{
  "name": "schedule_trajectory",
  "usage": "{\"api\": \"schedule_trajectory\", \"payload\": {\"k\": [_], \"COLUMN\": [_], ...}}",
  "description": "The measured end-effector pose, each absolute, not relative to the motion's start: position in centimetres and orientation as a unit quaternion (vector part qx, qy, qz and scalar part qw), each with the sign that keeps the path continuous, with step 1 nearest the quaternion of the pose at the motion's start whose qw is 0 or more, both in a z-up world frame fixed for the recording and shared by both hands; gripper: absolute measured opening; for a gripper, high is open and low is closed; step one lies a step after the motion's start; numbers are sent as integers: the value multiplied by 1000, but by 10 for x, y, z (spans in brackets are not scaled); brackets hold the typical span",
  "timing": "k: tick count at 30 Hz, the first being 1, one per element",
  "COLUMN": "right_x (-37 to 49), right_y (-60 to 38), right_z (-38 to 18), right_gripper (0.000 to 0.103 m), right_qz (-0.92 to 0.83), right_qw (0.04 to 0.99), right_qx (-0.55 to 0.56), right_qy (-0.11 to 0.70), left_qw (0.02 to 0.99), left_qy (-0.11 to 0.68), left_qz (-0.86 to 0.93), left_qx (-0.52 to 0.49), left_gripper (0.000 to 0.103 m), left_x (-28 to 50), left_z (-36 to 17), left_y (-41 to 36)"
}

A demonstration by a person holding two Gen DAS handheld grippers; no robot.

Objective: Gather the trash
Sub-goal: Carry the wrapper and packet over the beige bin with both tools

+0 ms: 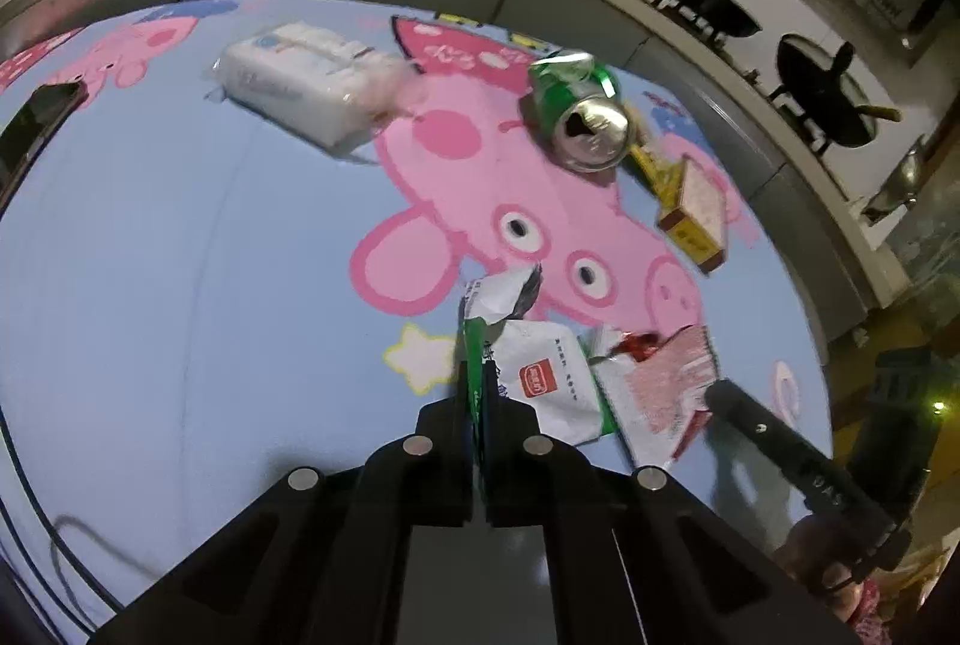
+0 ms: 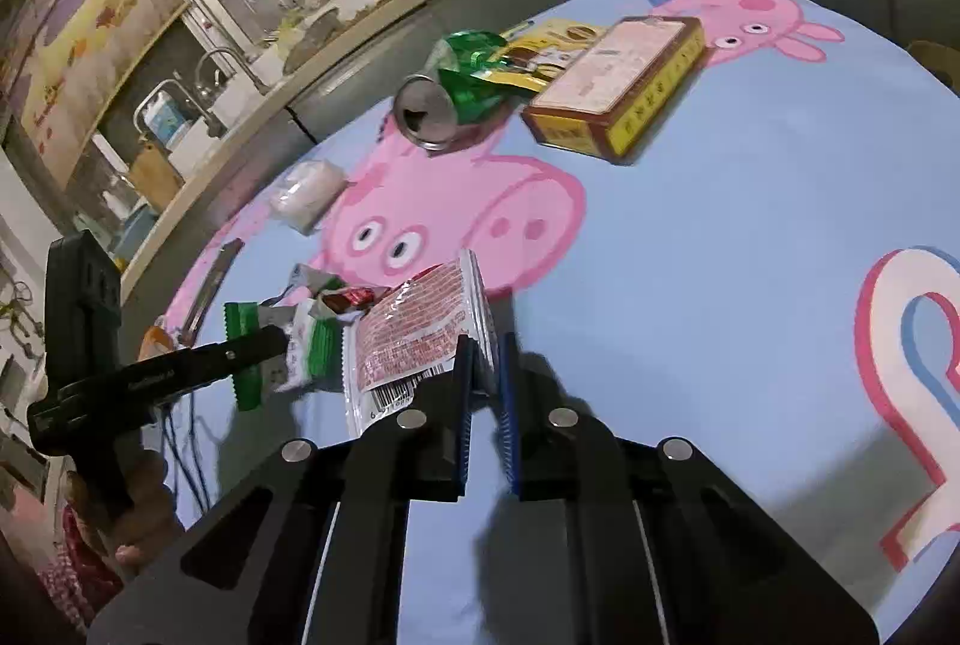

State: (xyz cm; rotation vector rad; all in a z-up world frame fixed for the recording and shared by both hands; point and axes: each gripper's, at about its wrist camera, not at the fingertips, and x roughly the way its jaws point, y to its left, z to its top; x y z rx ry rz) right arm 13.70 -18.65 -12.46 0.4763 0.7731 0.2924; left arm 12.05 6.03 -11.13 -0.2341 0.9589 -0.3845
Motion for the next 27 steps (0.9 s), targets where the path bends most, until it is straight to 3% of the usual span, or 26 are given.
{"api": "schedule_trajectory", "payload": {"k": [11, 27], "right_x": [106, 53], "right_y": [-239, -369], "right_z": [-91, -116], "right_gripper": [8, 8], "right_qz": [96, -19], "right_qw": [904, 896], "right_qx": [276, 360], "right_qy": [312, 260], "left_qw": [867, 849], "left_qy": [419, 406], "left_qz": [-256, -336], "left_qx": [-87, 38], "left_gripper": [2, 2], "left_x": [114, 120], "left_z": [-67, -45], "left_y": [10, -153]}}
